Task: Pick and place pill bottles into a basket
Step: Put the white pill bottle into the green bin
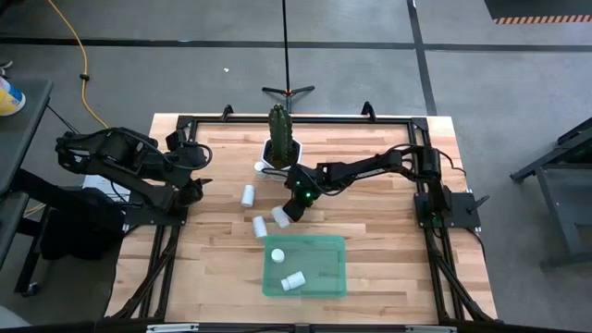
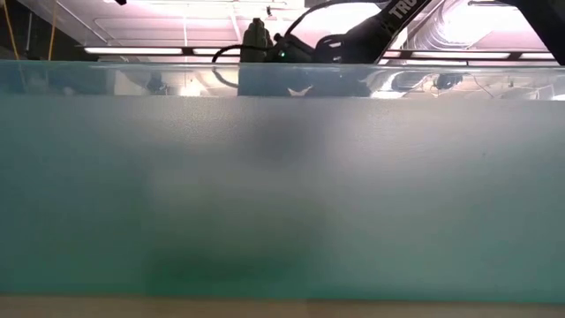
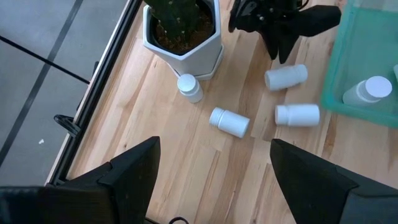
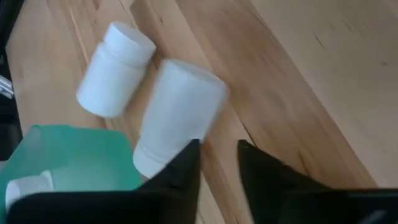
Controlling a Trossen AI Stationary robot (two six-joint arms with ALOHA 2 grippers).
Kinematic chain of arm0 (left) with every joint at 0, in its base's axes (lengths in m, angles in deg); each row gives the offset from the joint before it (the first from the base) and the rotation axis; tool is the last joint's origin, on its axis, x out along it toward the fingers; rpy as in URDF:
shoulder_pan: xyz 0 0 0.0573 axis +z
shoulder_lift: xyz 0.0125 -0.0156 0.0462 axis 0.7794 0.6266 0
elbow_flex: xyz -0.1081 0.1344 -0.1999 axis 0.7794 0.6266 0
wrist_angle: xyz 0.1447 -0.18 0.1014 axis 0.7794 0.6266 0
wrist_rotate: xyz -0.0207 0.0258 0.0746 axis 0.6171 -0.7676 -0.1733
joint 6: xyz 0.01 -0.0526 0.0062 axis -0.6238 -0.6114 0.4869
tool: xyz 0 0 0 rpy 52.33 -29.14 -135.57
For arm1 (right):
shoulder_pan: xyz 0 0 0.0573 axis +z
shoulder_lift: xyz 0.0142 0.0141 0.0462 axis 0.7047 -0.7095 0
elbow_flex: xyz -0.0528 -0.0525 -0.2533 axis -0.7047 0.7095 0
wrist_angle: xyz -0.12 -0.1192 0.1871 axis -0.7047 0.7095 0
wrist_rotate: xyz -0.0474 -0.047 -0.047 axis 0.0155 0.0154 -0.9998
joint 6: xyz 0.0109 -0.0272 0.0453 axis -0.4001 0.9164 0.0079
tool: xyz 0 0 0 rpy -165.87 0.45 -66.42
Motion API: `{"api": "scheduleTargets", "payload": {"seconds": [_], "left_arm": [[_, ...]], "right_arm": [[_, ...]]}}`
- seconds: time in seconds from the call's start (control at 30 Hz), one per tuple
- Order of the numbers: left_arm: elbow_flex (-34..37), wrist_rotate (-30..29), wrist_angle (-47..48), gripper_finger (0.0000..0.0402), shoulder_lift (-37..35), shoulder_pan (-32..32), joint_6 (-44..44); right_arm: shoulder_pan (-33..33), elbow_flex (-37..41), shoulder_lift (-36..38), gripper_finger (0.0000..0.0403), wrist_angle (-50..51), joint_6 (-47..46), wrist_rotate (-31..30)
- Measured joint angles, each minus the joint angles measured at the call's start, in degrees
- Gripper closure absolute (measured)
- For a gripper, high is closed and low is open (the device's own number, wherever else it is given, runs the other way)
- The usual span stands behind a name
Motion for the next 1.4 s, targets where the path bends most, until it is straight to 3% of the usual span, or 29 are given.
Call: {"api": "scheduleTargets", "payload": {"seconds": [0.23,0.4,0.5,0.63,0.77,0.87,0.97,1.03,1.27,1.4], "left_arm": [[0.0,0.02,-0.02,0.0064,0.0,0.01,-0.02],[0.0,0.02,-0.04,0.0064,0.0,-0.01,-0.04],[0.0,0.02,-0.07,0.0064,0.0,-0.01,-0.07],[0.0,0.04,-0.07,0.0064,0.0,0.01,-0.5],[-0.01,0.07,-0.07,0.0064,0.0,-0.01,-1.06],[-0.01,0.07,-0.07,0.0064,0.0,0.01,-1.59],[-0.02,0.09,-0.07,0.0064,0.0,0.01,-2.47],[-0.02,0.09,-0.07,0.0064,0.0,0.01,-2.71],[-0.02,0.09,-0.07,0.0064,0.0,0.01,-4.13],[-0.02,0.09,-0.07,0.0064,0.0,0.01,-4.09]], "right_arm": [[-0.15,-0.02,0.09,0.0154,-2.66,-3.52,-0.06],[0.25,-0.02,0.09,0.0101,-7.15,-3.71,1.45],[1.24,-0.38,0.17,0.0092,-11.0,-0.47,2.09],[2.22,-3.82,0.17,0.0091,-8.03,8.98,2.26],[2.4,-10.38,0.17,0.0091,4.35,22.73,0.2],[2.47,-16.23,0.17,0.0091,17.23,28.42,-9.44],[1.75,-21.4,0.17,0.0091,26.87,24.4,-19.25],[0.88,-24.24,0.18,0.0091,30.58,16.58,-21.61],[1.0,-28.44,0.31,0.0091,37.85,-0.09,-18.1],[2.82,-28.3,0.28,0.0091,44.4,-4.38,-17.28]]}}
